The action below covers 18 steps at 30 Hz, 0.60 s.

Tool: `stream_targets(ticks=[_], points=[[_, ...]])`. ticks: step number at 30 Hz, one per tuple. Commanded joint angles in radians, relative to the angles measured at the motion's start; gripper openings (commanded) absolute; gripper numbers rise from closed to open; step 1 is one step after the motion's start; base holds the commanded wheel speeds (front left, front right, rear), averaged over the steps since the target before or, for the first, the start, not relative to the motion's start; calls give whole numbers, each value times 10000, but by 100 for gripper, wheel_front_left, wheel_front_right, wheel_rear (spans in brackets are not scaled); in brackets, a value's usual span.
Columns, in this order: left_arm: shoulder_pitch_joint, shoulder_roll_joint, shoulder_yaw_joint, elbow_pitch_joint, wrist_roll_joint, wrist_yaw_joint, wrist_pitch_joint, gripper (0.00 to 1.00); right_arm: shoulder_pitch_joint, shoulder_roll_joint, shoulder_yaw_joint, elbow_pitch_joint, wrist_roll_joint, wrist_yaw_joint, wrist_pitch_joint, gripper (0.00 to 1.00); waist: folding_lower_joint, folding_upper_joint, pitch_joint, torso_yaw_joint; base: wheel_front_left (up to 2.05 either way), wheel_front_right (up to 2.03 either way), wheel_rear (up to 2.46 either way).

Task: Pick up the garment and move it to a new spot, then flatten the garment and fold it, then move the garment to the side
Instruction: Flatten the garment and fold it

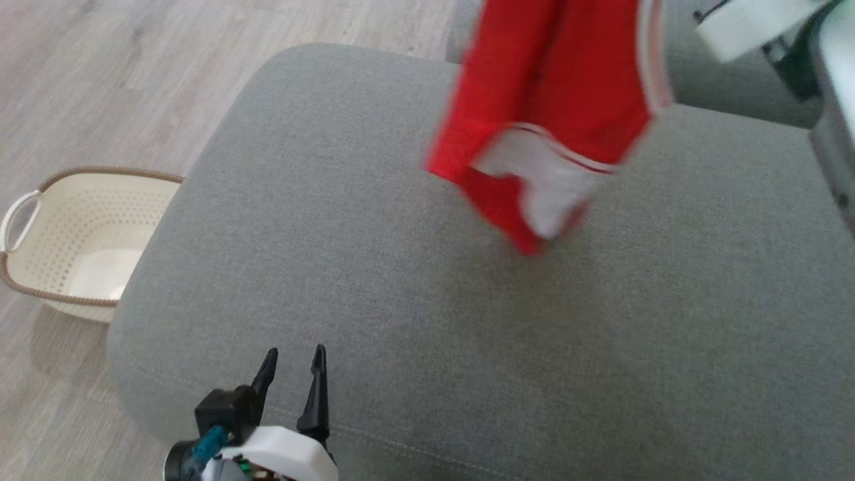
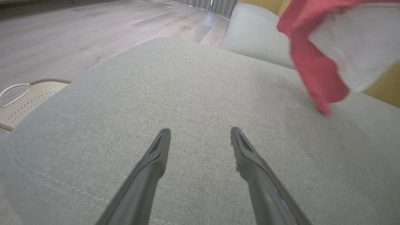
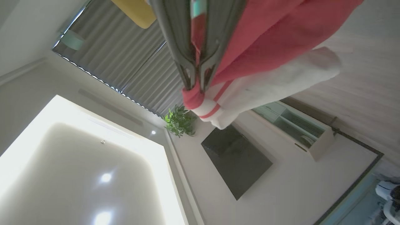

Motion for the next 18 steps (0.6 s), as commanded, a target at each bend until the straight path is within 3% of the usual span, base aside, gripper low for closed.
stream_targets(ticks=[1, 6, 10, 14, 18], points=[[-234, 18, 363, -354, -53, 67, -61, 100, 409, -44, 34, -339, 189, 63, -171, 0, 0, 0, 83, -119, 0, 0, 0], [-283, 18, 470, -459, 60, 1, -61, 100, 2400, -619, 1088, -1510, 598, 63, -382, 0, 0, 0, 378, -807, 0, 0, 0], [-440, 18, 502, -511, 154, -40, -61, 100, 3877, -1185, 1220, -1828, 801, 63, -238, 0, 0, 0, 590, -1242, 0, 0, 0], [-753, 18, 550, -462, 269, -167, -61, 100, 5821, -1964, 531, -1497, 909, 63, -79, 0, 0, 0, 865, -1752, 0, 0, 0], [-868, 18, 574, -406, 315, -216, -61, 100, 6757, -2130, -615, -863, 810, 63, -156, 0, 0, 0, 925, -1958, 0, 0, 0]])
